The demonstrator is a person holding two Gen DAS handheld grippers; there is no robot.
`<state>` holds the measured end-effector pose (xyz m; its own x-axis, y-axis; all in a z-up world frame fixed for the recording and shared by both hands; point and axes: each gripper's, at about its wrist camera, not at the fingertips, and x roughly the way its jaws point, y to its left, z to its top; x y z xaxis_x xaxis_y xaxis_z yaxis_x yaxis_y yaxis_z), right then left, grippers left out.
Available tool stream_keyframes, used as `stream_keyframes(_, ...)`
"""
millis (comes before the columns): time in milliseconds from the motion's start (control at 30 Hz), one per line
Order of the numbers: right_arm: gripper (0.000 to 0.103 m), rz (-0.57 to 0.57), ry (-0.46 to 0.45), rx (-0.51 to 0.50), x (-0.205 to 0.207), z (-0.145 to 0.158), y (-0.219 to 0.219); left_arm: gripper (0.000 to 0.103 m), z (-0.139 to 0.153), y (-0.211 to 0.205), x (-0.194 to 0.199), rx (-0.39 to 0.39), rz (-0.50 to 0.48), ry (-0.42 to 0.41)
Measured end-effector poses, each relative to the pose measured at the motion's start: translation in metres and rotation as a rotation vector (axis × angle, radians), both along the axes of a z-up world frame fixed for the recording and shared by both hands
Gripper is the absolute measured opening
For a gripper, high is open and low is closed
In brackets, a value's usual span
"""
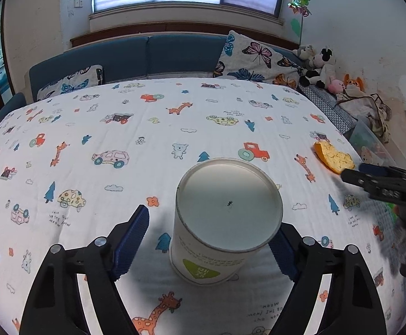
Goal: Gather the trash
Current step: 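Grasp the white paper cup with the left gripper while the right gripper grasps the orange peel, then carry the paper cup and orange peel in both grippers over to the green basket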
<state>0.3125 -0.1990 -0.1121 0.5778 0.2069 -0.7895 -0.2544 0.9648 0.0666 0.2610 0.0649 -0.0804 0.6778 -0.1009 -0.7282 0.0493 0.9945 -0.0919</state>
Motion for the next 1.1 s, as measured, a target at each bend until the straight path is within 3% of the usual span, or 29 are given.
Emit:
stream_keyframes(467, 0.073, -0.022, -0.008, -0.081, 0.029, -0.017, 0.016, 0.077, -0.007, -0.007, 0.006, -0.019, -0.034, -0.006)
stream_keyframes(533, 0.069, -0.019, -0.011, -0.085, 0.029, -0.017, 0.016, 0.075, -0.008, -0.009, 0.007, -0.013, -0.039, -0.010)
stream_keyframes(600, 0.058, -0.007, -0.015, -0.088, 0.027, -0.016, 0.018, 0.067, -0.008, -0.011, 0.007, -0.014, -0.048, -0.009)
stream_keyframes(667, 0.055, -0.001, -0.012, -0.084, 0.025, -0.014, 0.018, 0.058, -0.008, -0.011, 0.007, -0.021, -0.051, -0.012)
stream_keyframes(900, 0.043, -0.003, -0.014, -0.034, 0.013, -0.007, 0.010, 0.056, 0.001, -0.012, 0.002, -0.033, -0.060, -0.033)
stream_keyframes(1100, 0.041, -0.007, -0.013, 0.000, -0.007, -0.001, 0.001, 0.056, 0.015, -0.020, -0.010, -0.045, -0.077, -0.058)
